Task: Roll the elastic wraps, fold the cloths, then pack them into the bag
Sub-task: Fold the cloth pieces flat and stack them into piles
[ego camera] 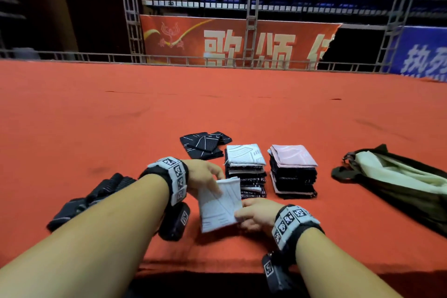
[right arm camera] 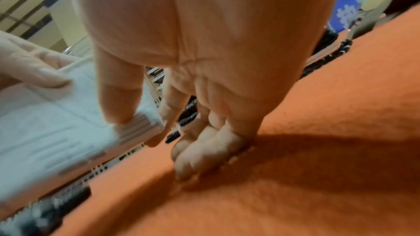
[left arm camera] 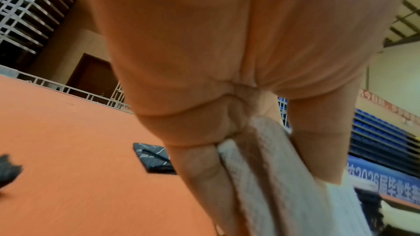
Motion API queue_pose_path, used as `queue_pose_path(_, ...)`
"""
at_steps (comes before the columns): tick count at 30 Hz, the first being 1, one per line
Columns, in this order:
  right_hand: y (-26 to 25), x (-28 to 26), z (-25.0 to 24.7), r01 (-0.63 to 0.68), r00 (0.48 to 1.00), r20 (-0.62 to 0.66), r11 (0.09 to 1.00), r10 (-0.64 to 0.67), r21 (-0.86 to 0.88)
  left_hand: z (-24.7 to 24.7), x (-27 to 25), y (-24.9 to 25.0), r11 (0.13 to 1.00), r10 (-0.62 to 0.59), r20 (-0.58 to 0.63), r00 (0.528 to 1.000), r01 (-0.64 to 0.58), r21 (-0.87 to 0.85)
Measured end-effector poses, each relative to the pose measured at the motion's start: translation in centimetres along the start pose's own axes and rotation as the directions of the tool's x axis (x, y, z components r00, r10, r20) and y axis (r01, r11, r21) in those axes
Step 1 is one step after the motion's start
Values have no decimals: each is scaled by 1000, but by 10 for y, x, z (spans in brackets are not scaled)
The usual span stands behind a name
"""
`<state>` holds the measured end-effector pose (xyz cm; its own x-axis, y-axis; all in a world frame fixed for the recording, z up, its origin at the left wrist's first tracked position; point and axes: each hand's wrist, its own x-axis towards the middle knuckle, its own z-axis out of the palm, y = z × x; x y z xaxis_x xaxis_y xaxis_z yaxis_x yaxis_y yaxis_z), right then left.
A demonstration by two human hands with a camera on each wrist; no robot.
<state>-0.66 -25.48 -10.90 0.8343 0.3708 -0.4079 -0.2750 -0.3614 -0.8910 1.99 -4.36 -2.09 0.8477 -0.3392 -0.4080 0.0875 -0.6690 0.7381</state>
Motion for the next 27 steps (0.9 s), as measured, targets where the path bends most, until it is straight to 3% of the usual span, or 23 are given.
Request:
queue_pose_path(5, -24, -28, -21, 100, 992, 17, 880, -122, 464, -17, -8, 37, 977, 116, -119, 986, -135, -168)
queue_pose_path(8, -43, -33, -44, 175, 983, -53, 826, -173, 535, -14, 1, 59, 932, 144, -207, 968, -203, -300)
queue_pose_path(11, -55, -27, -67, 288, 956, -214, 775, -201, 563, -2, 14, 81, 882, 160, -231, 960, -244, -403)
queue_pose_path(14, -64, -22, -94, 380, 905, -372, 789, -208, 483, 7, 32, 103, 857, 177, -287, 942, -291, -425)
queue_pose_path(17, -69, -19, -128, 450, 813, -552, 801, -185, 395, 12, 55, 119, 883, 213, -309, 927, -318, -345)
queue_pose_path(20, -72, -18, -163, 455, 669, -710, 876, -219, 159, 21, 77, 133, 903, 230, -300, 926, -318, -289)
queue_pose_path(22, -72, -22, -183, 350, 580, -763, 933, -287, -84, 29, 92, 142, 918, 239, -315, 919, -319, -235)
queue_pose_path(24, -72, -23, -197, 276, 569, -751, 938, -335, -210, 36, 105, 149, 940, 247, -312, 918, -305, -154)
queue_pose_path(27, -68, -16, -212, 146, 591, -718, 924, -367, -352, 45, 122, 152, 968, 222, -311, 924, -246, -39)
